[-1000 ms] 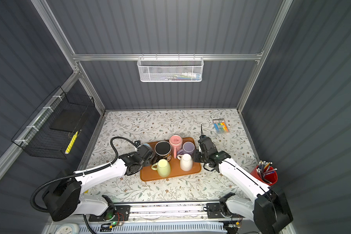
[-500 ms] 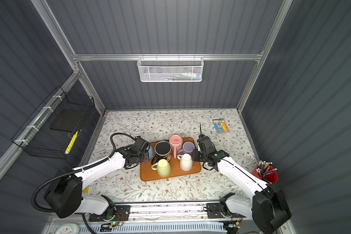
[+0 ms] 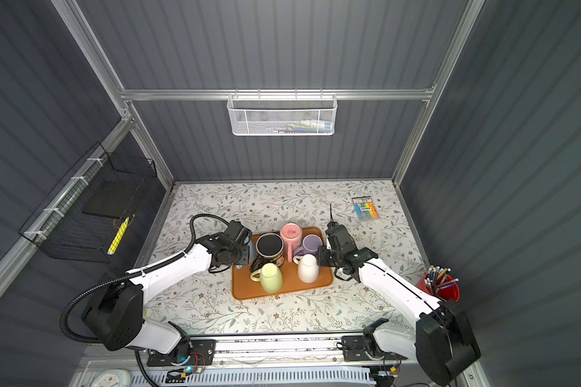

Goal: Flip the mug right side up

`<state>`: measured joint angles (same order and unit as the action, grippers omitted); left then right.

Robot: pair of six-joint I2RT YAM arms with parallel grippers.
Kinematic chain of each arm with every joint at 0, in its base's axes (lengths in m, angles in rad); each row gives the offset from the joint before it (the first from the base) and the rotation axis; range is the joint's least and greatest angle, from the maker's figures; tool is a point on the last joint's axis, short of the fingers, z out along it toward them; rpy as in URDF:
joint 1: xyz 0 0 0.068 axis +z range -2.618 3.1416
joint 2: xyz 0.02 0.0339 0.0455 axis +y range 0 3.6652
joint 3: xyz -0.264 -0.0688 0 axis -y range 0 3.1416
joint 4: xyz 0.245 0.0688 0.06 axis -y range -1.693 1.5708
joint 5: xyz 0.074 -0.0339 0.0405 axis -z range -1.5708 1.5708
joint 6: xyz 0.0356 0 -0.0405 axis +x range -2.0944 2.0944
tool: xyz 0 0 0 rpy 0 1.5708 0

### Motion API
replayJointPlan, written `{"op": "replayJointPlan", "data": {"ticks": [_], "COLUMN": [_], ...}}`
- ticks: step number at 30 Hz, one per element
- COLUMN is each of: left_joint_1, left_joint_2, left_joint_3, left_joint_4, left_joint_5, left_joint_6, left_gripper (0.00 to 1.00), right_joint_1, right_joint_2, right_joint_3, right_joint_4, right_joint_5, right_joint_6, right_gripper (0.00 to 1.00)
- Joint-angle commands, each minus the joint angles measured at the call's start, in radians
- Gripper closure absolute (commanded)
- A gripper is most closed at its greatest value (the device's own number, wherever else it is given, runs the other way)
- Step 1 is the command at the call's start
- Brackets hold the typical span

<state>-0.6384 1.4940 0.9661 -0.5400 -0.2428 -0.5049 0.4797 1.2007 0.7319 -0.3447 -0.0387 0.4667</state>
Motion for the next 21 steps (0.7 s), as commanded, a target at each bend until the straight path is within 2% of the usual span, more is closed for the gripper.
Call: {"op": "replayJointPlan", "data": {"ticks": [1,8,21], "left_joint_1": [0.009,0.011,0.011], "left_joint_2": [0.012,0.007,0.025], "left_joint_3": [0.023,0.016,0.003], "left_joint_4": [-0.038,-0.040,-0.028], "left_joint_5": [0.003,0.001,0.013], "left_joint_6": [0.022,0.020,0.017], "left_gripper": [0.62,0.72,0.78], "right_joint_1": [0.004,0.005,0.004], "right_joint_2": [0.008,0.017,0.009], "right_joint_3": [0.014,0.007,0.001], "right_joint_4": [0.013,0.024,0.030], "right_joint_5": [-0.005,-0.011,-0.015], "right_joint_6": [-0.011,-0.011,-0.008], "right_gripper": [0.56,0.56,0.56]}}
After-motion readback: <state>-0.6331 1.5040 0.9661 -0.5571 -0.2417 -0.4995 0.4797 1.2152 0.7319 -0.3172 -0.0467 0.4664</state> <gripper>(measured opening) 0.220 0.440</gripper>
